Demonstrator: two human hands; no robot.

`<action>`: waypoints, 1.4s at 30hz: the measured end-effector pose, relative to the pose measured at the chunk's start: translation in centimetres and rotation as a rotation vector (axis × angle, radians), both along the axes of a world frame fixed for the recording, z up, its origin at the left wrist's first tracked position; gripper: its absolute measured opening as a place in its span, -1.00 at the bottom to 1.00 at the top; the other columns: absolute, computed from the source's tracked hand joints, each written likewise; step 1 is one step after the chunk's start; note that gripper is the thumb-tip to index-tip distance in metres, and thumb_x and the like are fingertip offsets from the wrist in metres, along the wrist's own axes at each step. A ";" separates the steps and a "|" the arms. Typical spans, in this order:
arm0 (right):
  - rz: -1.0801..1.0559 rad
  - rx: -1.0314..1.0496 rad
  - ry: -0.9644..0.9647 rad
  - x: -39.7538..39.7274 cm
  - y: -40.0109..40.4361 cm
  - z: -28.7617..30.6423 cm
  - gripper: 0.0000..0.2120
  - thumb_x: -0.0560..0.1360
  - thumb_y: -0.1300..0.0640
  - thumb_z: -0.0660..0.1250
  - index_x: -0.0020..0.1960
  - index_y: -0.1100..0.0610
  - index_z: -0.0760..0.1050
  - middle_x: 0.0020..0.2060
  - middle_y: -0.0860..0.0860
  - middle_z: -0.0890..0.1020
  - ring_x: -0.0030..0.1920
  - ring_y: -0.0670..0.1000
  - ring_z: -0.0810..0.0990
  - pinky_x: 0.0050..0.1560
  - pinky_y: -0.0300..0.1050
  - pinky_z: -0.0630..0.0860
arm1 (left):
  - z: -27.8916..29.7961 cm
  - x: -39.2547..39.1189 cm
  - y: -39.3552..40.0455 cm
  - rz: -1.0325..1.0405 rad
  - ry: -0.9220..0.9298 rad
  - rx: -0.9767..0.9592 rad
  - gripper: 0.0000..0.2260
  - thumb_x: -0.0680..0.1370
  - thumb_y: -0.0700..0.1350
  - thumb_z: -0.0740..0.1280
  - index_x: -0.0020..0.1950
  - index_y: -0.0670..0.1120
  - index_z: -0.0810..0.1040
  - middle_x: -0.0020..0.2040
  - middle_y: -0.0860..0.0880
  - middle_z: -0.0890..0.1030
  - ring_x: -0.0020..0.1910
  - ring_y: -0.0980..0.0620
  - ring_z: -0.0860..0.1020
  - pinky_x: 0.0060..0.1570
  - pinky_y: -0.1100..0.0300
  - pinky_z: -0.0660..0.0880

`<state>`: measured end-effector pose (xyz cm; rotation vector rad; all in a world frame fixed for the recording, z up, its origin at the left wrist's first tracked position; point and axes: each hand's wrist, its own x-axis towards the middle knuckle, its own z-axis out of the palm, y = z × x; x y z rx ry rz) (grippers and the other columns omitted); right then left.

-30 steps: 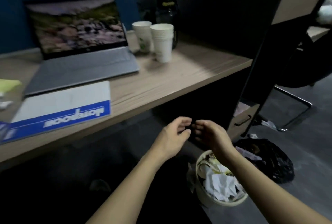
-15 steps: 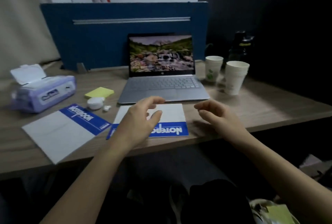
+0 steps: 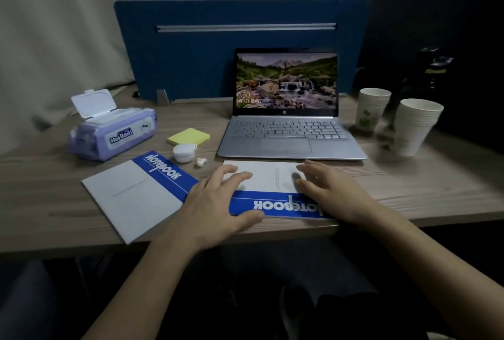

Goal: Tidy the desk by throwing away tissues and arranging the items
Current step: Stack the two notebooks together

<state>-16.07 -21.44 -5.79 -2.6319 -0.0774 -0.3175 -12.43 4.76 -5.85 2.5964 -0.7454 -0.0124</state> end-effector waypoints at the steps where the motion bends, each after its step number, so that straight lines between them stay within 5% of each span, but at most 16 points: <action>1: 0.003 -0.011 -0.003 -0.2 0.0 0.0 -0.58 0.56 -0.20 0.18 0.30 0.01 0.47 0.31 0.03 0.53 0.16 0.01 0.54 0.08 -0.07 0.44 | -0.2 -0.1 0.1 -0.009 -0.010 -0.007 -0.22 0.31 0.55 0.18 0.48 0.30 0.18 0.49 0.23 0.15 0.45 0.02 0.25 0.42 -0.10 0.28; 5: 0.048 -0.117 0.012 -1.2 0.0 0.0 -0.63 0.56 -0.19 0.16 0.12 0.06 0.53 0.22 0.08 0.55 0.22 0.05 0.46 0.03 -0.07 0.36 | -0.8 -0.5 0.5 -0.015 -0.066 0.011 -0.16 0.23 0.65 0.05 0.45 0.34 0.19 0.45 0.30 0.15 0.41 0.14 0.19 0.37 -0.01 0.27; 10: 0.101 -0.165 0.041 -3.2 -0.4 -0.4 -0.56 0.55 -0.18 0.19 0.32 0.02 0.44 0.42 0.08 0.41 0.45 0.04 0.27 0.34 -0.09 0.25 | -1.7 -1.9 1.1 -0.054 -0.153 0.127 -0.16 0.25 0.65 0.05 0.46 0.33 0.17 0.46 0.30 0.16 0.41 0.14 0.14 0.42 -0.03 0.20; 16: 0.209 -0.165 0.144 -5.9 -0.7 -0.1 -0.20 0.41 -0.45 0.14 0.53 -0.08 0.17 0.55 -0.12 0.08 0.54 -0.16 -0.04 0.54 -0.09 -0.01 | -1.6 -3.0 2.3 -0.076 -0.143 0.051 -0.50 0.55 0.26 0.25 0.48 0.33 0.25 0.48 0.25 0.29 0.45 0.14 0.15 0.42 0.02 0.21; 19: 0.323 -0.116 0.150 -7.4 -0.4 0.4 -0.20 0.38 -0.47 0.20 0.52 -0.15 0.19 0.55 -0.19 0.08 0.50 -0.31 -0.06 0.46 -0.32 -0.10 | -1.2 -3.7 3.7 -0.082 -0.141 -0.039 -0.59 0.64 -0.01 0.23 0.46 0.32 0.32 0.47 0.21 0.35 0.47 0.14 0.19 0.45 0.06 0.22; 21: 0.384 -0.071 0.137 -8.2 0.0 0.4 -0.25 0.38 -0.39 0.28 0.50 -0.18 0.22 0.53 -0.24 0.12 0.47 -0.38 -0.05 0.41 -0.40 -0.13 | -0.9 -4.0 4.5 -0.082 -0.139 -0.105 -0.60 0.65 -0.07 0.21 0.43 0.31 0.37 0.46 0.20 0.38 0.46 0.17 0.25 0.42 0.13 0.27; 27: 0.455 -0.018 0.011 -8.8 2.1 0.1 -0.44 0.46 -0.19 0.30 0.44 -0.19 0.32 0.45 -0.29 0.29 0.47 -0.29 0.13 0.50 -0.12 0.11 | -0.3 -5.2 6.2 -0.091 -0.141 -0.232 -0.62 0.64 -0.11 0.24 0.40 0.25 0.44 0.45 0.15 0.41 0.44 0.20 0.29 0.35 0.25 0.36; 33: 0.380 -0.107 -0.347 -7.1 4.4 0.7 -0.73 0.59 0.00 0.23 0.25 -0.11 0.54 0.22 -0.16 0.52 0.24 -0.06 0.41 0.22 -0.12 0.41 | 1.0 -5.6 9.0 -0.043 -0.346 -0.424 -0.52 0.52 -0.41 0.32 0.27 0.10 0.61 0.29 0.14 0.57 0.33 0.18 0.46 0.48 -0.04 0.30; 40: 0.256 -0.049 -0.529 -2.8 8.9 1.4 -0.88 0.46 0.13 0.43 -0.01 0.03 0.66 -0.08 -0.07 0.50 -0.09 -0.08 0.50 -0.14 -0.22 0.44 | 1.8 -5.9 13.2 0.087 -0.538 -0.519 -0.72 0.40 -0.31 0.53 0.01 0.01 0.71 0.00 0.15 0.67 0.23 0.21 0.45 0.35 -0.15 0.41; 42: 0.251 -0.071 -0.529 -1.6 10.6 1.1 -0.89 0.44 0.15 0.47 -0.03 0.04 0.66 -0.09 -0.05 0.50 -0.10 -0.04 0.50 -0.15 -0.16 0.46 | 1.9 -6.2 14.6 0.118 -0.575 -0.502 -0.74 0.37 -0.30 0.55 -0.01 -0.03 0.72 -0.01 0.14 0.68 0.27 0.06 0.46 0.28 -0.18 0.44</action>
